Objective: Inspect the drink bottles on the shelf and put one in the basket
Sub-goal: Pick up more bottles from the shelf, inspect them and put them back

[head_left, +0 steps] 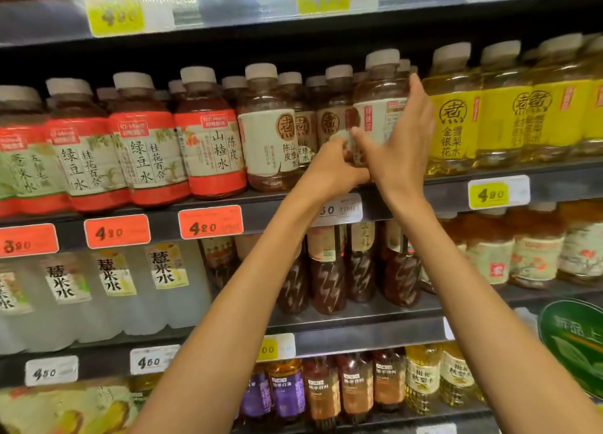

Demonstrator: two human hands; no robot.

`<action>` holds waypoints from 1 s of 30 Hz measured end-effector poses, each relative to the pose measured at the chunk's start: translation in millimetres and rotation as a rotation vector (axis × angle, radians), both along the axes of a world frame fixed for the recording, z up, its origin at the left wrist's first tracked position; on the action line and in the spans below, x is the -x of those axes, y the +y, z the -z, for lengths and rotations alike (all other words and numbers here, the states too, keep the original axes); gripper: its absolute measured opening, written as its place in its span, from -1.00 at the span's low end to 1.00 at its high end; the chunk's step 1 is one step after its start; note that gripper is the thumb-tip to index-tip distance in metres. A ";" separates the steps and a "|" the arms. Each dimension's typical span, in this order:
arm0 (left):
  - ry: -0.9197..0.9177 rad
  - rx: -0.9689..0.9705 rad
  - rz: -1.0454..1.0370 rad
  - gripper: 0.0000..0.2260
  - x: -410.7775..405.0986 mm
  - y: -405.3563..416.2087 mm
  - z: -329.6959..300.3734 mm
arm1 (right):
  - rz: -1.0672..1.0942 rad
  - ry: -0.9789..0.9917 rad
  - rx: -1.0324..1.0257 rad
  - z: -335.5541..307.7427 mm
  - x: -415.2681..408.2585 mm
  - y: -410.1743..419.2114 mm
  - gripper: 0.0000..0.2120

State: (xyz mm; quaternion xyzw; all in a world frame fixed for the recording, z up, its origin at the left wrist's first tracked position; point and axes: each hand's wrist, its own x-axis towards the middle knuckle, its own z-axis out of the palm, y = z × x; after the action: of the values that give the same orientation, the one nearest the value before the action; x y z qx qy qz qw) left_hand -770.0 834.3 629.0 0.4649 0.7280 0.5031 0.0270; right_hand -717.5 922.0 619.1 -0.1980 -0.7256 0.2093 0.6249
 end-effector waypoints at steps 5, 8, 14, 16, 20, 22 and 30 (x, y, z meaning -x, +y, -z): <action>0.058 0.054 0.034 -0.39 -1.0 -2.5 0.7 | -0.212 0.058 0.097 -4.8 -14.4 0.5 -0.13; 0.060 0.027 0.055 -0.35 -8.1 -14.1 2.5 | -0.361 0.063 0.120 -8.5 -33.8 -6.2 -0.15; -0.141 -0.153 0.234 -0.26 -36.3 -50.9 6.8 | -0.885 0.123 0.318 -13.7 -77.0 -26.0 -0.22; -0.137 -0.220 0.230 -0.23 -47.6 -64.4 15.1 | -0.975 0.096 0.303 -13.6 -86.6 -31.6 -0.23; -0.167 -0.249 0.268 -0.25 -66.4 -90.7 41.8 | -1.069 -0.029 0.231 -15.6 -95.8 -38.7 -0.42; -0.226 -0.248 0.305 -0.26 -72.1 -99.6 55.1 | -1.146 -0.136 0.228 -13.1 -95.3 -42.9 -0.50; -0.355 -0.174 0.291 -0.28 -80.2 -121.1 93.4 | -1.248 -0.130 0.363 11.0 -89.7 -64.9 -0.76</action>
State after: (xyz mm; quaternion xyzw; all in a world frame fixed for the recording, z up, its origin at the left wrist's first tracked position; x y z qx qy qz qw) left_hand -689.8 713.2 535.6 0.4698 0.5912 0.6284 0.1865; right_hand -627.8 857.1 608.2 0.1458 -0.6936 0.6396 0.2976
